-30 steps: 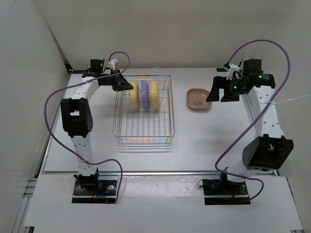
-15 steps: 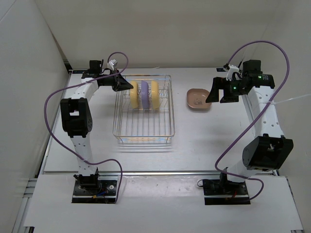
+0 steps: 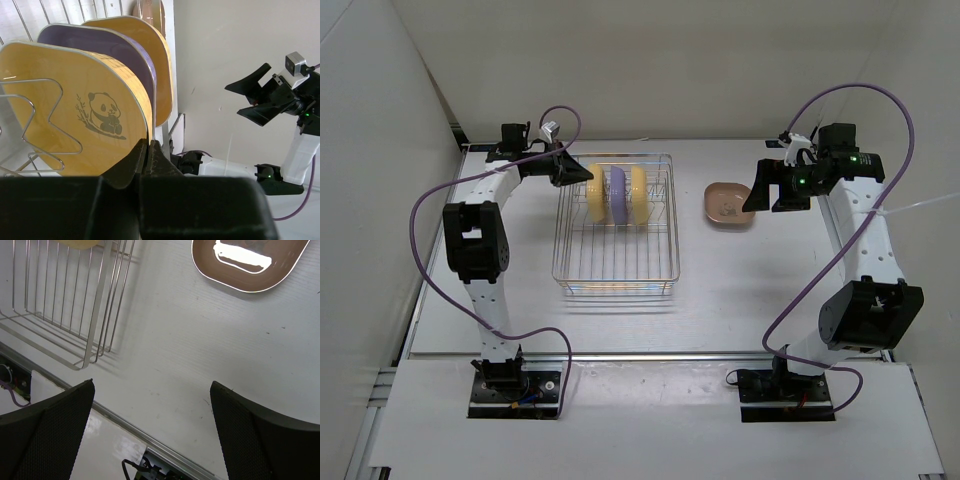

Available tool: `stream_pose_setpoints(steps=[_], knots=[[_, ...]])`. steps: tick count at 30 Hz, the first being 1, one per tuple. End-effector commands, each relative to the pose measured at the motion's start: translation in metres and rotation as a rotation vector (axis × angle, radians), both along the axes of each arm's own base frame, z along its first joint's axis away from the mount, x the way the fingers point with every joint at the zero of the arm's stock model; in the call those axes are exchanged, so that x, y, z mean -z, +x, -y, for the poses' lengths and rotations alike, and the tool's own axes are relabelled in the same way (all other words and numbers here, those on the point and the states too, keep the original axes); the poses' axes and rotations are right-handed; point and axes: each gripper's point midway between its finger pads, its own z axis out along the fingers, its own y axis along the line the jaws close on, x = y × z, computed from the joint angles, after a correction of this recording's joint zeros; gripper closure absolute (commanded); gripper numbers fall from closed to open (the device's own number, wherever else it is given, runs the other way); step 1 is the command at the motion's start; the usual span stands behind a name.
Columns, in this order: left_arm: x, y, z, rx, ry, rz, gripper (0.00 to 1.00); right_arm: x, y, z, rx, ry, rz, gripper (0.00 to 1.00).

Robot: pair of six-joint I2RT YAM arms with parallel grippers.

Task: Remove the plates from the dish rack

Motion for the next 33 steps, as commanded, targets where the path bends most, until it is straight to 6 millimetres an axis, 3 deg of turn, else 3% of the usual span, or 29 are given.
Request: stream_pose_setpoints(steps=[1, 6, 14, 21, 33], knots=[[-0.044, -0.008, -0.003, 0.019, -0.031, 0.098, 0.89, -0.009, -0.001, -0.003, -0.024, 0.004, 0.052, 0.01], [-0.050, -0.011, -0.002, 0.021, -0.043, 0.089, 0.89, -0.009, -0.001, -0.003, -0.024, 0.004, 0.052, 0.01], [-0.076, -0.014, -0.010, 0.007, -0.052, 0.149, 0.89, -0.007, -0.003, -0.005, -0.029, 0.013, 0.043, 0.01], [-0.080, -0.022, -0.009, 0.010, -0.063, 0.148, 0.89, -0.007, -0.003, -0.005, -0.029, 0.013, 0.043, 0.01], [-0.106, -0.027, -0.027, -0.041, -0.054, 0.204, 0.89, -0.009, -0.004, -0.008, -0.038, 0.013, 0.043, 0.01]])
